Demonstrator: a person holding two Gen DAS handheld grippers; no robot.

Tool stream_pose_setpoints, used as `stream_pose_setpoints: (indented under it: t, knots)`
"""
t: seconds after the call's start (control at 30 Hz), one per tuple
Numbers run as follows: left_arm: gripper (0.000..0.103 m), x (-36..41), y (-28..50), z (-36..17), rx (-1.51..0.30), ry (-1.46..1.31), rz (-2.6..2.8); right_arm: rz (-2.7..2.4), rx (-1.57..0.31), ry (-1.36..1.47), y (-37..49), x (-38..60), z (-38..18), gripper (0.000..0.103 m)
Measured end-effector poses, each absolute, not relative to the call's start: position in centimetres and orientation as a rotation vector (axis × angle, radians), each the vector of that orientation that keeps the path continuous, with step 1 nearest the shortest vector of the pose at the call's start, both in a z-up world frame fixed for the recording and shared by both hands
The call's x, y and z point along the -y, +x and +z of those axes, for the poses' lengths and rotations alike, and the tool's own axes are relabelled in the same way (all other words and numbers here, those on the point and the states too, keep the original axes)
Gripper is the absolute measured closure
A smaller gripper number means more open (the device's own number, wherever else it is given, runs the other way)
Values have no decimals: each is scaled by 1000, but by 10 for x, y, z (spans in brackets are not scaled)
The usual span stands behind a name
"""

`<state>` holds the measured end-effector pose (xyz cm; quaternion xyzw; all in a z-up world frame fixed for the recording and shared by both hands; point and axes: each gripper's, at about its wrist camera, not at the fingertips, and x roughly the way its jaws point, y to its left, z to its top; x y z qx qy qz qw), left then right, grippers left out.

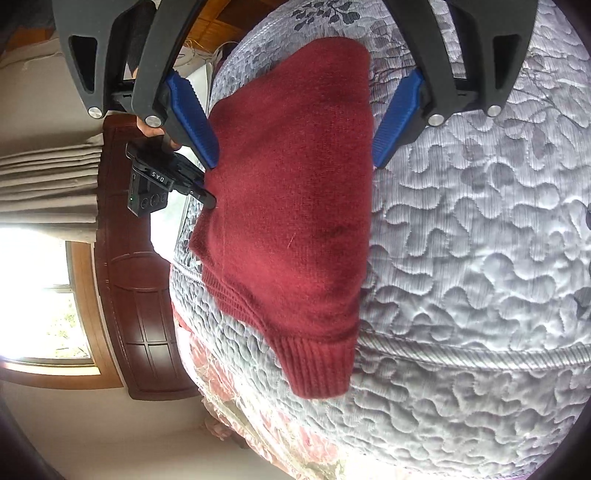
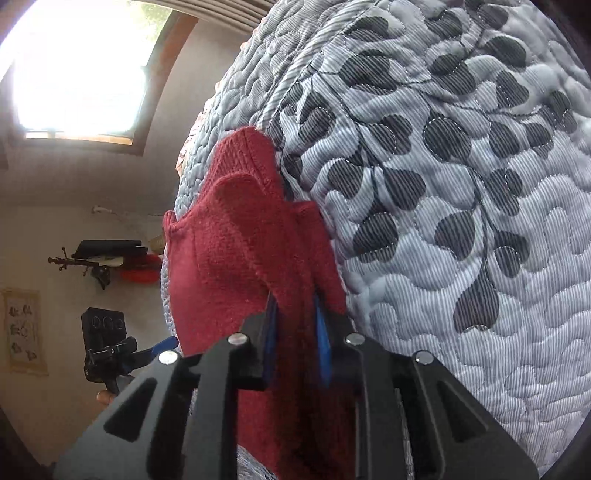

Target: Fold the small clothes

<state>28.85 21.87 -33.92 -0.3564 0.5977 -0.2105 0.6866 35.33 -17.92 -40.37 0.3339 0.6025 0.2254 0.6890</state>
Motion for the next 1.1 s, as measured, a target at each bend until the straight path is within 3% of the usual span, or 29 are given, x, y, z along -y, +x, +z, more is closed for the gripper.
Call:
stream_pose_setpoints:
  t: [0.07,0.1,0.17,0.27,0.37,0.4,0.5,0.6,0.67,0.7,0.77,1.1]
  knots:
    - [18,-224,289,-342,-1337,-804,-464,492,-1346,769,350,186,-395,66]
    - [18,-227,289,-343,-1338,-816,-464,475,-1340,753,348,189,-386,50]
    - [16,-235,289,-348,-1340,-831,-460,463,-1309,670,340,192,-365,28]
    - [14,-239,284,-360,-1354,-859,-469,528,-1348,511,325,170,-356,21]
    - [13,-234,278,-378,-1396,-875,-474,556,-1423,401,315,150,-378,24]
    - [13,-232,276,-383,-1409,-874,-476,539,-1441,384,315,151,-388,34]
    - [13,-232,270,-392,-1416,-884,-471,512,-1458,559,319,182,-411,47]
    - [13,-239,265,-394,-1396,-917,-480,562,-1447,654,315,188,-405,48]
    - [13,-244,264,-397,-1384,-950,-502,626,-1457,704,314,185,-404,43]
    - [12,-247,263,-399,-1376,-967,-513,627,-1455,703,315,184,-404,30]
    - [11,-252,262,-404,-1350,-1011,-537,643,-1451,704,321,178,-406,23]
    - [9,-228,270,-439,-1346,-1108,-629,765,-1516,715,338,138,-434,22]
